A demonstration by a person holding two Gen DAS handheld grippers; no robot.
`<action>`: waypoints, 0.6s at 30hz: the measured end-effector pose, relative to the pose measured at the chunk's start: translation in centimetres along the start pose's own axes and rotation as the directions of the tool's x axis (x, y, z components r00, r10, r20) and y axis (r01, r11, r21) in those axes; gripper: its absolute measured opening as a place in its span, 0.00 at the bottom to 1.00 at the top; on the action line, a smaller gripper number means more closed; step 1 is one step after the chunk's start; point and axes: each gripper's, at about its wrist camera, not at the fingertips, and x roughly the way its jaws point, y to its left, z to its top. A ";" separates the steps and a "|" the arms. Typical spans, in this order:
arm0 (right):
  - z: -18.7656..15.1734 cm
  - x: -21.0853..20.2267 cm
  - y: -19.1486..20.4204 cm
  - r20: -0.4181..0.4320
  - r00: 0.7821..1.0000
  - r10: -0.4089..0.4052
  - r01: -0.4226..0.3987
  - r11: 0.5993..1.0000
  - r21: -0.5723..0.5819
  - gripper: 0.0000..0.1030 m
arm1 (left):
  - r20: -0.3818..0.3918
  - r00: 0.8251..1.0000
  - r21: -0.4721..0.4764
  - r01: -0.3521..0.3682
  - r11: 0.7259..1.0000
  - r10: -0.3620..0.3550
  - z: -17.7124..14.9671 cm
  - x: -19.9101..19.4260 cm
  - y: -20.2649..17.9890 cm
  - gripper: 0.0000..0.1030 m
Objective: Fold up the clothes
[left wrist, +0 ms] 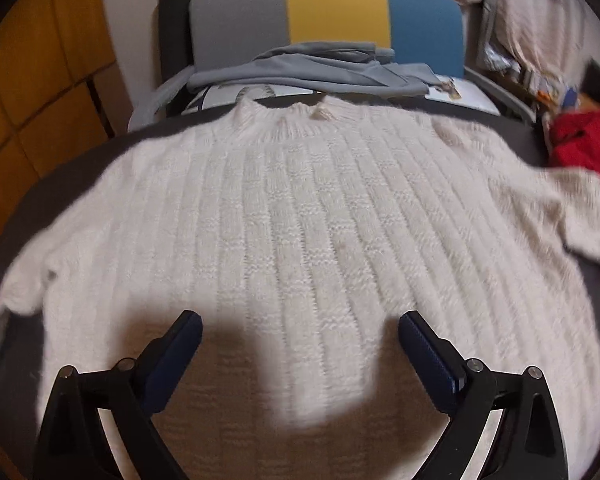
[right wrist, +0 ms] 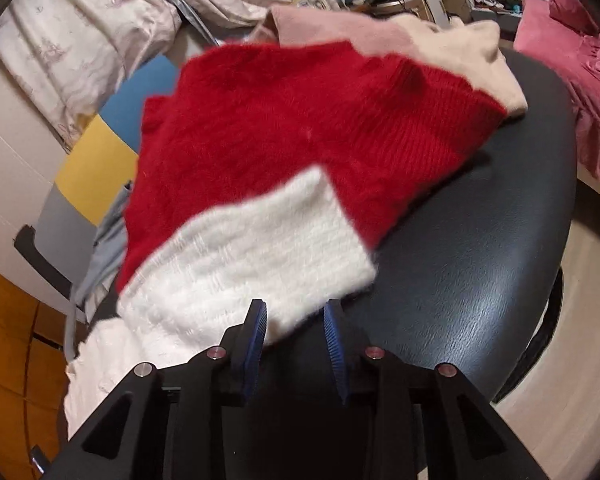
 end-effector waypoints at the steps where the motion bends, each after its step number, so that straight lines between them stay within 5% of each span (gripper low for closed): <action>1: -0.5 -0.1 1.1 0.016 1.000 0.010 -0.010 0.999 -0.037 0.32 | 0.007 1.000 0.020 -0.014 1.000 0.014 -0.1 -0.2 0.3 0.97; 5: -4.2 0.1 9.0 -0.005 0.996 0.091 -0.089 0.957 -0.277 0.32 | 0.068 0.997 -0.033 -0.046 0.998 0.048 -0.1 -1.9 5.0 0.97; 9: -10.4 2.7 20.1 -0.206 0.955 0.215 -0.292 0.815 -0.501 0.32 | 0.077 0.987 -0.192 -0.121 0.974 0.138 0.2 -3.3 12.9 0.97; 12: -15.5 4.5 28.0 -0.337 0.910 0.241 -0.406 0.681 -0.610 0.32 | 0.014 0.955 -0.329 -0.277 0.903 0.297 -0.6 -4.1 21.0 0.97; 15: -20.1 6.4 35.1 -0.457 0.855 0.245 -0.505 0.592 -0.628 0.32 | -0.070 0.933 -0.469 -0.344 0.813 0.354 -2.9 -5.1 27.8 0.97; 18: -24.8 7.6 42.2 -0.583 0.762 0.280 -0.635 0.496 -0.592 0.32 | -0.140 0.915 -0.568 -0.387 0.727 0.378 -5.6 -6.0 33.6 0.97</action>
